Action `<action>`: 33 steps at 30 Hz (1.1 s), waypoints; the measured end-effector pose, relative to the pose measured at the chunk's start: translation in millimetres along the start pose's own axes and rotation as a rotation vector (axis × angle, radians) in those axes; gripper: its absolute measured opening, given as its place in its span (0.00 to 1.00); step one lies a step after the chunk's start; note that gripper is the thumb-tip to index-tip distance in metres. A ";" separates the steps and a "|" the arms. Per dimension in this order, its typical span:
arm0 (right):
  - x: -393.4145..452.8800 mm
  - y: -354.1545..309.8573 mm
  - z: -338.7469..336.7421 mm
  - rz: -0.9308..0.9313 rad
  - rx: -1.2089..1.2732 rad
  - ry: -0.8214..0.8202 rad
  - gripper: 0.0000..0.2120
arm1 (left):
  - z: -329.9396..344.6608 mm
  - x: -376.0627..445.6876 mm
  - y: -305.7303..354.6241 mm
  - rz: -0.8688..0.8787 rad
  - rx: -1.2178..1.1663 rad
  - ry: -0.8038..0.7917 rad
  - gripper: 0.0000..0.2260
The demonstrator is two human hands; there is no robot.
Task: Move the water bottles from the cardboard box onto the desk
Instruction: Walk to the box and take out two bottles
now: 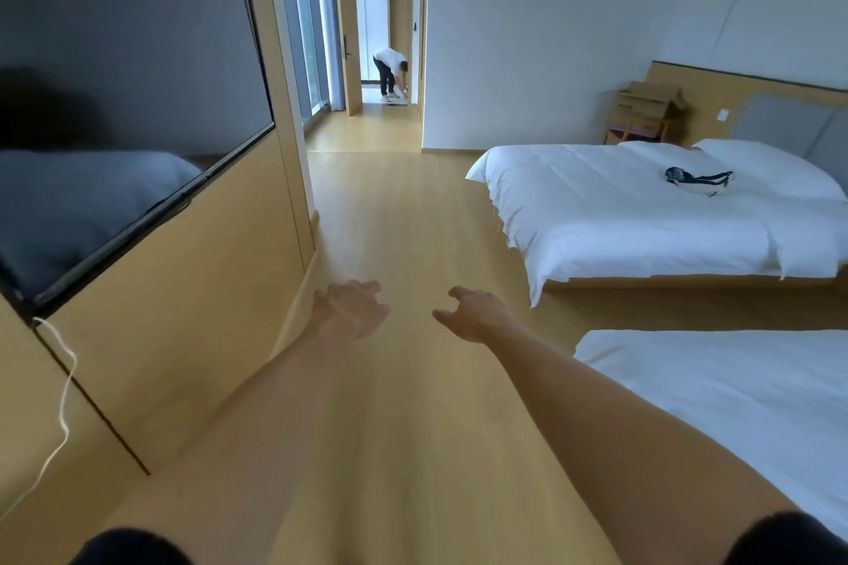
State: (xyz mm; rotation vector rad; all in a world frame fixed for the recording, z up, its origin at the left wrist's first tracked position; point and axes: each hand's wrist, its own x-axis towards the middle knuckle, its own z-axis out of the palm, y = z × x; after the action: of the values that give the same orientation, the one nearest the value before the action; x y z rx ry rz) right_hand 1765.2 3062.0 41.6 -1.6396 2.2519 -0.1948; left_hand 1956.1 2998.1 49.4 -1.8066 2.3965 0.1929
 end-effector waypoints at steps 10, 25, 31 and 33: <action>145.0 -12.5 -27.4 0.127 0.027 0.006 0.32 | -27.0 174.5 -15.6 0.092 -0.006 -0.029 0.23; 347.7 -5.5 -61.6 0.197 0.074 0.007 0.32 | -64.2 389.5 -4.5 0.160 0.055 -0.070 0.24; 455.4 15.2 -80.6 0.185 0.097 0.004 0.32 | -83.3 484.7 18.3 0.130 0.037 -0.068 0.24; 497.6 22.1 -90.7 0.158 0.078 0.003 0.32 | -93.1 521.3 29.3 0.111 0.044 -0.071 0.24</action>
State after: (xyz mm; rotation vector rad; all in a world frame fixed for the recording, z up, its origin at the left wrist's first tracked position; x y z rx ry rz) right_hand 1578.4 2591.9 21.4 -1.4164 2.3323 -0.2421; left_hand 1783.1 2496.8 46.0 -1.6218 2.4339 0.2104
